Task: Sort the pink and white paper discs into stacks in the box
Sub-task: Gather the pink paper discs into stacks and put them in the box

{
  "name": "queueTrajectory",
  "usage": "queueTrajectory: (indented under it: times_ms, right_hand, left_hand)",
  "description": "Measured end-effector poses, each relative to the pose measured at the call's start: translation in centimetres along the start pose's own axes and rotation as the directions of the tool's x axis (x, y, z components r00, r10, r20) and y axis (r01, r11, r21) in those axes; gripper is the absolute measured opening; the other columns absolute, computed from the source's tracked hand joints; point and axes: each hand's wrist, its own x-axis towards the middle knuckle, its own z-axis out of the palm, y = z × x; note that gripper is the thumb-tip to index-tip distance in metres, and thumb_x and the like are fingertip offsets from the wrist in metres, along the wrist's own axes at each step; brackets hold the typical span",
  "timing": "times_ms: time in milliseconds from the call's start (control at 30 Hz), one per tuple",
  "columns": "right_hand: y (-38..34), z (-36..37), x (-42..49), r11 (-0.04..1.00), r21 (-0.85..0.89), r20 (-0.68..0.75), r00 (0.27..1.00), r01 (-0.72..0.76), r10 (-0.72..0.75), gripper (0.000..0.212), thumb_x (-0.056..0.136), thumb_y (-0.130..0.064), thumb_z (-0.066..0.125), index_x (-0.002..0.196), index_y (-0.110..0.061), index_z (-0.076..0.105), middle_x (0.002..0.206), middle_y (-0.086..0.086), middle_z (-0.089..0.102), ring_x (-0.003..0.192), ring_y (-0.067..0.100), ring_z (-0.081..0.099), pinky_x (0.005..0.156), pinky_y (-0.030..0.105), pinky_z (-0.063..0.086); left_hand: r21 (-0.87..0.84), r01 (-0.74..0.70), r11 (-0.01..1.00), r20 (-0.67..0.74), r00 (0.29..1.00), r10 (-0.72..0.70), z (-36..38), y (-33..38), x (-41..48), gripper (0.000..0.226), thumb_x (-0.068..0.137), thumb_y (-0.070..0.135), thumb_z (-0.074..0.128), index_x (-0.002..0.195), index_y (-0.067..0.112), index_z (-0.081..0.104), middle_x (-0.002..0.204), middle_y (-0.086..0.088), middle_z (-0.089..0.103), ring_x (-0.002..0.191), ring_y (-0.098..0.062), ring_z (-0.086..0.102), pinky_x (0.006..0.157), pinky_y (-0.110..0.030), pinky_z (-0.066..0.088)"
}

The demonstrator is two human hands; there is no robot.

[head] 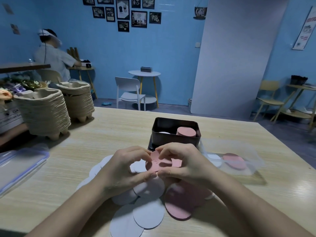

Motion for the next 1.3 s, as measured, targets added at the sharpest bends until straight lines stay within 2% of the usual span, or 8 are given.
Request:
queueTrajectory:
  times_ms: [133,267,333,433,633,700,900,1300]
  right_hand:
    - [-0.5,-0.2,-2.4,0.996,-0.082,-0.018,1.0,0.017,-0.019,0.033,0.084,-0.037,0.088,0.1,-0.014,0.071,0.118,-0.001,0.072,0.114,0.004,0.066,0.089,0.019,0.052]
    - [0.0,-0.8,-5.2,0.99,-0.138,-0.081,0.997,-0.002,-0.009,0.035,0.087,-0.044,0.083,0.099,-0.014,0.068,0.115,-0.004,0.071,0.106,0.01,0.066,0.084,0.027,0.055]
    - [0.3,-1.4,-6.8,0.986,-0.154,-0.117,0.992,-0.057,0.039,0.036,0.087,-0.047,0.08,0.1,-0.016,0.067,0.117,-0.005,0.07,0.12,0.008,0.064,0.09,0.034,0.056]
    - [0.7,-2.5,-9.2,0.979,-0.175,-0.157,0.985,-0.104,0.076,0.033,0.087,-0.045,0.08,0.101,-0.017,0.069,0.12,-0.007,0.071,0.132,0.0,0.056,0.097,0.029,0.054]
    - [1.3,-2.9,-11.4,0.97,-0.139,-0.206,0.964,-0.199,0.168,0.035,0.082,-0.05,0.08,0.101,-0.023,0.068,0.119,-0.013,0.071,0.13,-0.001,0.057,0.095,0.035,0.055]
    - [1.4,-2.8,-11.3,0.97,-0.107,-0.225,0.956,-0.218,0.19,0.034,0.081,-0.049,0.081,0.103,-0.026,0.068,0.121,-0.016,0.07,0.128,0.001,0.059,0.095,0.036,0.055]
    - [1.6,-2.7,-11.2,0.971,-0.094,-0.199,0.96,-0.22,0.198,0.032,0.082,-0.045,0.082,0.104,-0.028,0.067,0.124,-0.009,0.071,0.135,-0.002,0.054,0.097,0.04,0.057]
    - [1.2,-2.6,-11.0,0.973,-0.122,-0.174,0.969,-0.196,0.174,0.04,0.081,-0.047,0.082,0.114,-0.027,0.067,0.128,-0.009,0.07,0.131,-0.005,0.056,0.097,0.037,0.055]
  left_hand:
    - [0.01,0.057,0.998,0.051,0.997,-0.057,0.9,1.2,-1.0,0.044,0.085,0.055,0.079,0.117,0.025,0.071,0.108,0.019,0.072,0.1,-0.003,0.068,0.083,-0.028,0.055]
    - [0.004,0.095,0.995,0.036,0.995,-0.095,2.3,3.1,-1.4,0.039,0.084,0.049,0.075,0.116,0.03,0.066,0.117,0.024,0.069,0.107,0.005,0.064,0.085,-0.007,0.045]
    - [0.008,0.064,0.998,0.034,0.997,-0.064,2.9,3.7,-1.5,0.026,0.085,0.043,0.074,0.1,0.025,0.064,0.119,0.019,0.069,0.112,0.003,0.063,0.087,-0.012,0.046]
    - [-0.021,0.044,0.999,0.082,0.996,-0.042,3.6,4.4,-1.4,0.018,0.084,0.036,0.077,0.089,0.028,0.062,0.111,0.019,0.068,0.108,-0.004,0.066,0.089,-0.027,0.052]
    - [0.094,0.1,0.99,0.291,0.949,-0.124,4.6,5.4,-0.9,0.061,0.066,0.061,0.082,0.118,0.035,0.064,0.114,0.022,0.062,0.111,0.002,0.057,0.095,-0.029,0.05]
    - [0.139,0.109,0.984,0.307,0.94,-0.147,4.7,5.3,-1.0,0.064,0.064,0.064,0.081,0.118,0.036,0.063,0.11,0.021,0.062,0.107,0.001,0.057,0.091,-0.03,0.051]
    - [0.144,0.104,0.984,0.211,0.968,-0.133,4.8,4.9,-1.8,0.049,0.072,0.061,0.078,0.112,0.038,0.062,0.094,0.017,0.067,0.089,-0.004,0.063,0.078,-0.036,0.054]
    - [0.26,0.067,0.963,0.011,0.997,-0.072,4.1,5.0,-2.0,0.043,0.078,0.06,0.071,0.107,0.029,0.063,0.091,0.009,0.069,0.082,-0.019,0.065,0.068,-0.038,0.056]
